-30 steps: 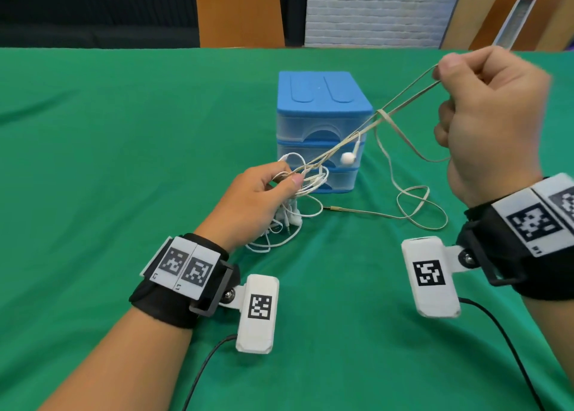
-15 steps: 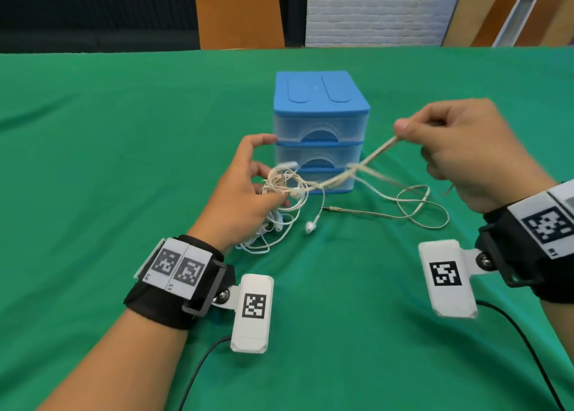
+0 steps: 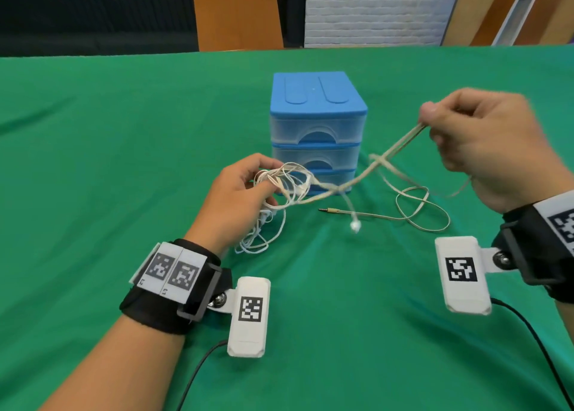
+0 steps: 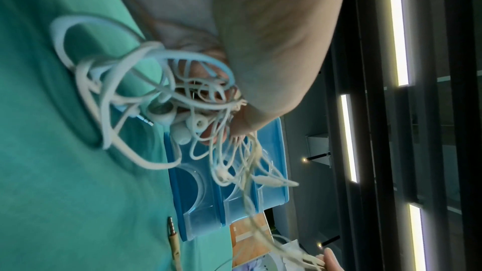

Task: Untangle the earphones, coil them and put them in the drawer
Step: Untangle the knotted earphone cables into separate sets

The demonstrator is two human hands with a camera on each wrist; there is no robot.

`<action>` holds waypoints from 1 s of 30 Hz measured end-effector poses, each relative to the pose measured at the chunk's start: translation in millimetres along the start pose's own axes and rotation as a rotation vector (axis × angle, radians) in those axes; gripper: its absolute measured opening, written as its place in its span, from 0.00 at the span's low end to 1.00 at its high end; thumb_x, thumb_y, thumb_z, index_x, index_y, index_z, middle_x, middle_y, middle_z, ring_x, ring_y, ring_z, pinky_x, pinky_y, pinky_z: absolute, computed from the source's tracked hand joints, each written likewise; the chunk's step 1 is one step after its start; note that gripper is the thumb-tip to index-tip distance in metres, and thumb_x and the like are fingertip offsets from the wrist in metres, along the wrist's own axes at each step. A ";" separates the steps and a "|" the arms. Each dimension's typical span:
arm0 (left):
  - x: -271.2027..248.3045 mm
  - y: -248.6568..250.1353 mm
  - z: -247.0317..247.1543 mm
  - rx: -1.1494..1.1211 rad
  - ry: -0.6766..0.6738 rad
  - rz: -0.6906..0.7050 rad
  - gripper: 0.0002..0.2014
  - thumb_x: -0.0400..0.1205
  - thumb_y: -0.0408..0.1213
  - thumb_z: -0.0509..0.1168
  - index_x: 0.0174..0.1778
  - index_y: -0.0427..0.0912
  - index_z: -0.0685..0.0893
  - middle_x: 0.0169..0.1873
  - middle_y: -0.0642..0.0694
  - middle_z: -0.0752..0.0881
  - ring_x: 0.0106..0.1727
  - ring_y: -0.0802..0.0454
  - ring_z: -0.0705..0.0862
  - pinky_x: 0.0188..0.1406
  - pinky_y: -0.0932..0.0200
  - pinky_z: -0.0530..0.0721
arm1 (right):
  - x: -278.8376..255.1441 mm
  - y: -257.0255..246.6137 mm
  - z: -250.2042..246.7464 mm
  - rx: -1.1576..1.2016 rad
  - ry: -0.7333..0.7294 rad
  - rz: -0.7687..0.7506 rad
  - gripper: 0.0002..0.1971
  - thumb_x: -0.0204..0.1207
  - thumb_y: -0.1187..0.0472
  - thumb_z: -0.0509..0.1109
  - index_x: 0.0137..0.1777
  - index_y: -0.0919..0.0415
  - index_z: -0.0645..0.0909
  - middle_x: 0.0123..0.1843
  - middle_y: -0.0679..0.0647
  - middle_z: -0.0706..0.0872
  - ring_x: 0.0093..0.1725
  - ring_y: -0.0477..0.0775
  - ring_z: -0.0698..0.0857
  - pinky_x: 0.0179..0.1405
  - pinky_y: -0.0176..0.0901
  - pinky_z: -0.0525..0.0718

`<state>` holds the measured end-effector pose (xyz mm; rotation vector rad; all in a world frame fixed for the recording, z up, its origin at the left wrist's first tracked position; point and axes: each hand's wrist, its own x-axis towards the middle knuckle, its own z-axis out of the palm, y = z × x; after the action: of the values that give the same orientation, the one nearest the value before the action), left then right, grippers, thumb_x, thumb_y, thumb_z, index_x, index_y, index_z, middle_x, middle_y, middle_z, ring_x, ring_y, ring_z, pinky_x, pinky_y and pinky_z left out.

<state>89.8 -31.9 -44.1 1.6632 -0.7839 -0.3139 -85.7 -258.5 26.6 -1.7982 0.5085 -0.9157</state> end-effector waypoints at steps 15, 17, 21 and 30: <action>-4.6 6.5 3.8 -0.247 -0.073 0.011 0.06 0.85 0.27 0.67 0.52 0.42 0.87 0.35 0.47 0.89 0.31 0.54 0.80 0.28 0.61 0.79 | -26.9 -15.9 53.3 -0.474 -0.527 -0.124 0.03 0.77 0.57 0.77 0.47 0.47 0.91 0.44 0.44 0.92 0.44 0.39 0.88 0.44 0.35 0.81; -5.2 6.8 4.8 -0.266 -0.085 0.035 0.06 0.85 0.27 0.67 0.53 0.41 0.86 0.37 0.45 0.90 0.32 0.52 0.82 0.30 0.60 0.80 | -31.0 -12.1 66.7 -0.498 -0.715 -0.091 0.03 0.75 0.52 0.78 0.47 0.43 0.90 0.42 0.44 0.92 0.47 0.48 0.89 0.48 0.39 0.85; -3.8 5.9 4.9 -0.307 -0.076 0.041 0.04 0.87 0.31 0.64 0.52 0.38 0.85 0.38 0.43 0.90 0.32 0.49 0.80 0.31 0.57 0.79 | -34.2 5.3 82.3 -0.501 -0.832 -0.068 0.09 0.73 0.46 0.80 0.52 0.39 0.86 0.41 0.48 0.87 0.42 0.57 0.85 0.51 0.55 0.85; -2.3 5.8 9.3 -0.394 -0.148 -0.055 0.20 0.85 0.50 0.60 0.54 0.35 0.85 0.41 0.39 0.90 0.28 0.51 0.76 0.21 0.61 0.78 | -32.5 29.8 71.7 -0.123 -0.684 -0.002 0.06 0.75 0.63 0.79 0.40 0.65 0.87 0.39 0.68 0.86 0.39 0.51 0.79 0.45 0.43 0.78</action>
<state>80.7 -37.9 -41.4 1.3013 -0.7316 -0.5966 -48.0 -205.1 -26.4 -2.0764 0.1225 -0.2288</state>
